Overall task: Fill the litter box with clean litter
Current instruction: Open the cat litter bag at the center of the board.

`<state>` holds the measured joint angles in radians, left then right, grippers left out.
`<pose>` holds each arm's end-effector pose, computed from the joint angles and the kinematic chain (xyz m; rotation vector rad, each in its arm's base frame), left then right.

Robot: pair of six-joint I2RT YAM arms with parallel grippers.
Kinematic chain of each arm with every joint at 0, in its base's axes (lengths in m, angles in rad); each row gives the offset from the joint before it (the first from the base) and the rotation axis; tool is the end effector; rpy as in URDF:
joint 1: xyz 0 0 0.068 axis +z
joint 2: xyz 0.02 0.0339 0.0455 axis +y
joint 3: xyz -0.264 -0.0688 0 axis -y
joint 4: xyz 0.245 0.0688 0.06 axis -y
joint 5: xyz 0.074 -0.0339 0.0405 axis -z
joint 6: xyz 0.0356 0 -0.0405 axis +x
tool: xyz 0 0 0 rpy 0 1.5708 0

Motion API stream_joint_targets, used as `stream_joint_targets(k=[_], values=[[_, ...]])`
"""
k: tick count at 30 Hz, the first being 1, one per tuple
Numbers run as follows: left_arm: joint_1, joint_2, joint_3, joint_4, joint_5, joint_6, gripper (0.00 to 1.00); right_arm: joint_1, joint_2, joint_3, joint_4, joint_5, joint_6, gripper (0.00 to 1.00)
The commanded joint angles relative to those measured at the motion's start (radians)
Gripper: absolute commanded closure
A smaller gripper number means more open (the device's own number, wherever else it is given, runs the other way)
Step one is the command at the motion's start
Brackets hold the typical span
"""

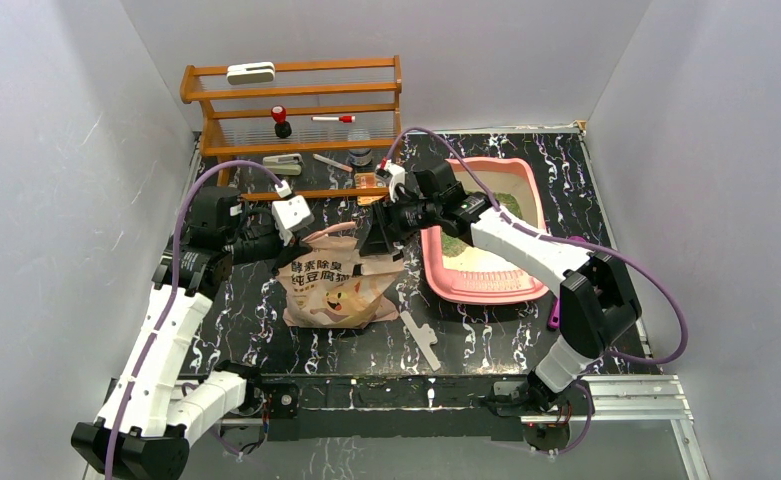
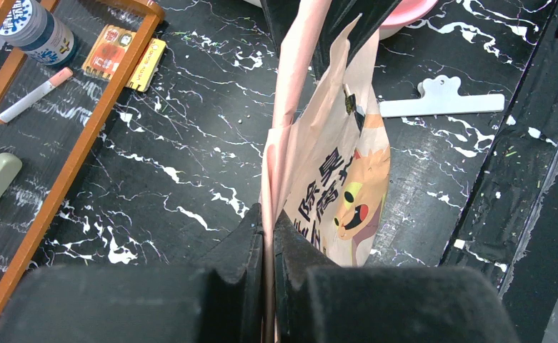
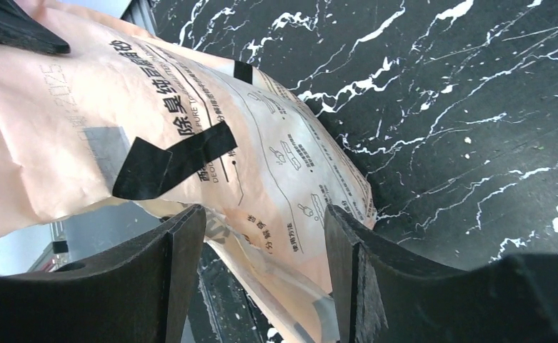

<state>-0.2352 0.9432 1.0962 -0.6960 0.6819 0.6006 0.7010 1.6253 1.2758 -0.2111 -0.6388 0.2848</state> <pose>0.1747 -0.0649 0.3713 1.1645 1.6466 -0.4871 0.2706 0.2562 0.2950 -0.8612 2.1012 1.2353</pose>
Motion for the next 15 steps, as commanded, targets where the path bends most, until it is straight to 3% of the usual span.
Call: stream_joint_targets(k=[1,12,15], values=[[-0.003,-0.040,0.022,0.071,0.054,-0.015,1.00,0.007,0.007,0.042,0.076,-0.053,0.036,0.30],[-0.003,-0.039,0.027,0.084,0.057,-0.030,1.00,0.029,0.054,0.044,0.006,0.022,-0.025,0.34],[-0.003,-0.044,0.022,0.087,0.043,-0.026,1.00,0.030,0.040,0.041,0.001,-0.030,-0.043,0.33]])
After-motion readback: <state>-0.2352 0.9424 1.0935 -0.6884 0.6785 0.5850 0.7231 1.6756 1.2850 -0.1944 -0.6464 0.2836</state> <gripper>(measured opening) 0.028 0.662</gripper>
